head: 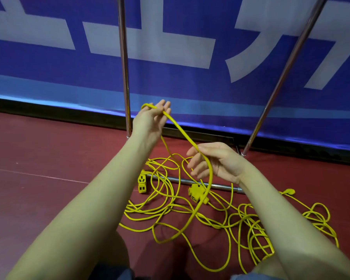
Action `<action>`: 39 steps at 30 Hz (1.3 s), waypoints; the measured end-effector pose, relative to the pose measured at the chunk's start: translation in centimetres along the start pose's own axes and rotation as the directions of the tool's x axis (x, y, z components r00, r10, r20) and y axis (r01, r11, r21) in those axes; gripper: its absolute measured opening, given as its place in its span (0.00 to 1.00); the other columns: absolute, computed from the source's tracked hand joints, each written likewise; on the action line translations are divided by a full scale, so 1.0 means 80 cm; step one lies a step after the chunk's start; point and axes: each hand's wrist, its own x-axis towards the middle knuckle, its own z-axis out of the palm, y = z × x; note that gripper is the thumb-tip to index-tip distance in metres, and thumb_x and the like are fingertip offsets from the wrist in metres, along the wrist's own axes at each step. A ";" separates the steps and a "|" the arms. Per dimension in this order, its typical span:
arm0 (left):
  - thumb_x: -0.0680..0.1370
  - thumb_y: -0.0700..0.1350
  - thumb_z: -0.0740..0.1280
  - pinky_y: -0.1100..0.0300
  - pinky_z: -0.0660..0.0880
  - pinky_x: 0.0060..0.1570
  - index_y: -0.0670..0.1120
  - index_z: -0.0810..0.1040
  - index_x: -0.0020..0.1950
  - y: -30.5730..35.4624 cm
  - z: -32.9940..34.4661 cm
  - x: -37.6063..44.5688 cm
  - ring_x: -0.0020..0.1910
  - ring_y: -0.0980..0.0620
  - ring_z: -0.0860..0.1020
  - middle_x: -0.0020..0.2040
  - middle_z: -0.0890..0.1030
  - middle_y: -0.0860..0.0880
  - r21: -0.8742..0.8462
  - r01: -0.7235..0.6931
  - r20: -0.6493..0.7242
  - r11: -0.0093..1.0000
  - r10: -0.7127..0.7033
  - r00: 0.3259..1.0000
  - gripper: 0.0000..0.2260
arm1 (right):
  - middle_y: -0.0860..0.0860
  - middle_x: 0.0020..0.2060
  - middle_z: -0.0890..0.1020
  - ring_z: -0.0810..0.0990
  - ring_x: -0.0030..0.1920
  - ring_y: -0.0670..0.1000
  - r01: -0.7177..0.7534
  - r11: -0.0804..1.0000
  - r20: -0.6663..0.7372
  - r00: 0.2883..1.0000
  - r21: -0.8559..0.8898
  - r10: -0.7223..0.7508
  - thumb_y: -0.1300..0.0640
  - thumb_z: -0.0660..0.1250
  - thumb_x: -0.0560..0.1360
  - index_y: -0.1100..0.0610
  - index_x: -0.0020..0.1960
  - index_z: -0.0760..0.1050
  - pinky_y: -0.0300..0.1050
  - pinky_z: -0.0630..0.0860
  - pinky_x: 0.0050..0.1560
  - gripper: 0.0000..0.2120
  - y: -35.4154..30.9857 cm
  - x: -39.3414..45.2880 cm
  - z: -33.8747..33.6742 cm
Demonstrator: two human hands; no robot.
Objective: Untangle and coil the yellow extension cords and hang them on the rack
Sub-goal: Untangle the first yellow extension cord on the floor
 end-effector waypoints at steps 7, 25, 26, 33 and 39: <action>0.77 0.31 0.62 0.55 0.81 0.45 0.41 0.66 0.59 -0.015 0.005 -0.019 0.40 0.49 0.84 0.48 0.81 0.42 0.153 0.093 0.168 0.984 -0.118 0.979 0.13 | 0.55 0.30 0.82 0.82 0.28 0.50 0.070 0.998 -0.155 0.986 0.003 -0.069 0.62 0.55 0.80 0.64 0.48 0.74 0.39 0.78 0.28 0.10 0.006 0.007 -0.008; 0.76 0.28 0.63 0.56 0.81 0.40 0.38 0.63 0.64 -0.022 -0.001 -0.015 0.37 0.49 0.83 0.46 0.80 0.40 0.181 0.108 0.056 0.978 -0.120 0.991 0.19 | 0.54 0.29 0.81 0.81 0.27 0.49 0.100 0.994 -0.119 0.987 -0.047 -0.105 0.58 0.60 0.75 0.63 0.47 0.76 0.35 0.75 0.27 0.09 0.001 0.007 -0.011; 0.76 0.28 0.63 0.57 0.81 0.40 0.37 0.63 0.64 -0.028 0.000 -0.020 0.37 0.49 0.83 0.46 0.80 0.40 0.252 0.123 0.091 0.960 -0.150 0.984 0.19 | 0.54 0.29 0.81 0.81 0.27 0.49 0.099 0.994 -0.130 0.986 -0.053 -0.105 0.59 0.59 0.76 0.63 0.48 0.76 0.35 0.75 0.27 0.09 0.002 0.007 -0.013; 0.78 0.27 0.57 0.59 0.81 0.37 0.35 0.69 0.48 -0.035 0.006 -0.019 0.44 0.45 0.81 0.55 0.78 0.38 0.339 0.092 0.047 0.936 -0.115 0.992 0.05 | 0.55 0.29 0.82 0.81 0.27 0.48 0.077 0.997 -0.106 0.991 -0.009 -0.078 0.59 0.56 0.79 0.63 0.47 0.76 0.35 0.75 0.27 0.12 0.001 0.009 -0.004; 0.78 0.28 0.59 0.59 0.78 0.37 0.31 0.72 0.51 -0.003 -0.010 0.015 0.52 0.42 0.79 0.61 0.75 0.36 0.107 -0.020 -0.180 0.994 0.039 0.983 0.04 | 0.57 0.27 0.80 0.80 0.23 0.51 0.051 0.999 -0.010 0.999 -0.004 -0.051 0.55 0.58 0.72 0.65 0.45 0.75 0.37 0.74 0.22 0.13 -0.003 -0.001 -0.005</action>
